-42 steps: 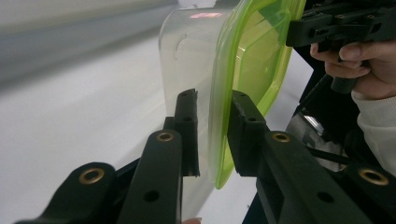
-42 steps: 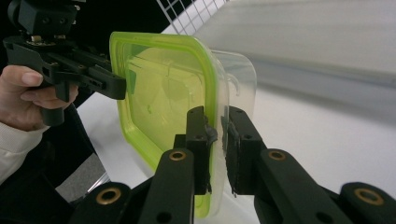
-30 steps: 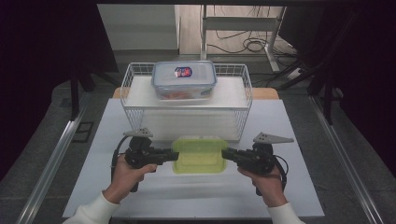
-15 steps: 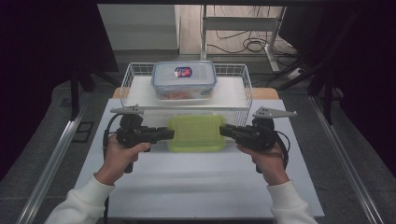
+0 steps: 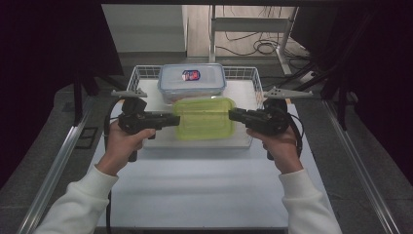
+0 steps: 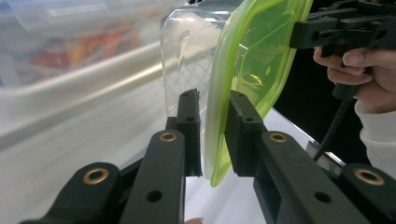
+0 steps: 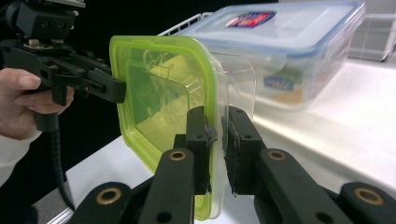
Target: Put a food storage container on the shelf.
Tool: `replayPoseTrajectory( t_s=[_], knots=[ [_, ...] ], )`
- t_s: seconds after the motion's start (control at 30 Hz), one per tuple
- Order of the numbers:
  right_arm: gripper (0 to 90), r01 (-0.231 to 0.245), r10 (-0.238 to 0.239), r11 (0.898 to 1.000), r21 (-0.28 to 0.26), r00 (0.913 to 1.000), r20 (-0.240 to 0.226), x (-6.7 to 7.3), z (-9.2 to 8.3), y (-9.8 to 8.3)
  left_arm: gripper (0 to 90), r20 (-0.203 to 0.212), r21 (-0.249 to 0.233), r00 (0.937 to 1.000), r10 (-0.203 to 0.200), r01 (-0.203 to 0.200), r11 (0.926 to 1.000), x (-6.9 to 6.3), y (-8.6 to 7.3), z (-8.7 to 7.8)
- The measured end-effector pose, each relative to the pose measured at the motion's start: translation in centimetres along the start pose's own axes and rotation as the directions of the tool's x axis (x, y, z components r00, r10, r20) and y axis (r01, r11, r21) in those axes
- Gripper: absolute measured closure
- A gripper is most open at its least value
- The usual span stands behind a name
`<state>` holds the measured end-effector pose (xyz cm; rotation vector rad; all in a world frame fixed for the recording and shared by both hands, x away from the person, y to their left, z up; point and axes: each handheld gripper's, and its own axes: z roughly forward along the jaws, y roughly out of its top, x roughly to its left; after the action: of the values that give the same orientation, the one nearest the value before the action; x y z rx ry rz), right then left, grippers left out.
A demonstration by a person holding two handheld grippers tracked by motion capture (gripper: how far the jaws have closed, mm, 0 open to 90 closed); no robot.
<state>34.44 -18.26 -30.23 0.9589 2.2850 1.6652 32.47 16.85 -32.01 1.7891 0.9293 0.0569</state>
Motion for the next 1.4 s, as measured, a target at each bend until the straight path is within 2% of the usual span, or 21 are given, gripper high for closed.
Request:
replayPoseTrajectory(
  t_s=[0.3, 0.43, 0.67, 0.83, 1.03, 1.2, 1.27, 1.4],
  knots=[
    [80.3, -0.002, 0.002, 1.000, 0.004, 1.0000, 0.004, -0.9, 0.6, 2.7, 77.6, -0.004, -0.002, 1.0000, 0.006, -0.006, 1.0000, 0.8, 3.0, -0.6],
    [80.3, 0.006, -0.006, 1.000, -0.005, 0.9999, 0.009, -1.1, 1.1, 4.0, 77.8, -0.032, 0.002, 0.9993, 0.021, -0.021, 0.9998, 1.0, 4.5, -1.1],
    [80.3, -0.010, 0.009, 0.999, -0.031, 0.9999, -0.008, -1.8, 2.5, 6.7, 77.8, -0.054, -0.005, 0.9984, 0.017, -0.018, 0.9998, 2.1, 7.5, -2.3],
    [80.3, -0.016, 0.016, 0.999, -0.043, 0.9999, -0.006, -2.4, 3.5, 8.4, 78.3, -0.070, -0.005, 0.9975, 0.010, -0.011, 0.9999, 3.2, 9.2, -2.4],
    [80.3, -0.034, 0.034, 0.999, -0.019, 0.9994, 0.004, -3.6, 4.9, 10.0, 78.2, -0.072, 0.002, 0.9972, -0.019, 0.019, 0.9998, 5.2, 10.3, -1.7],
    [80.1, -0.070, 0.070, 0.997, 0.006, 0.9975, 0.009, -4.6, 6.3, 10.5, 78.2, -0.085, 0.014, 0.9953, -0.047, 0.049, 0.9987, 6.5, 10.5, -0.9],
    [79.8, -0.082, 0.082, 0.997, 0.010, 0.9965, 0.021, -5.1, 6.7, 10.5, 78.3, -0.065, -0.002, 0.9954, -0.070, 0.070, 0.9975, 6.8, 10.5, -0.8],
    [79.5, -0.113, 0.113, 0.994, -0.001, 0.9936, -0.003, -5.9, 7.2, 10.4, 78.1, -0.058, -0.022, 0.9943, -0.090, 0.089, 0.9958, 7.3, 10.8, -0.8]
  ],
)
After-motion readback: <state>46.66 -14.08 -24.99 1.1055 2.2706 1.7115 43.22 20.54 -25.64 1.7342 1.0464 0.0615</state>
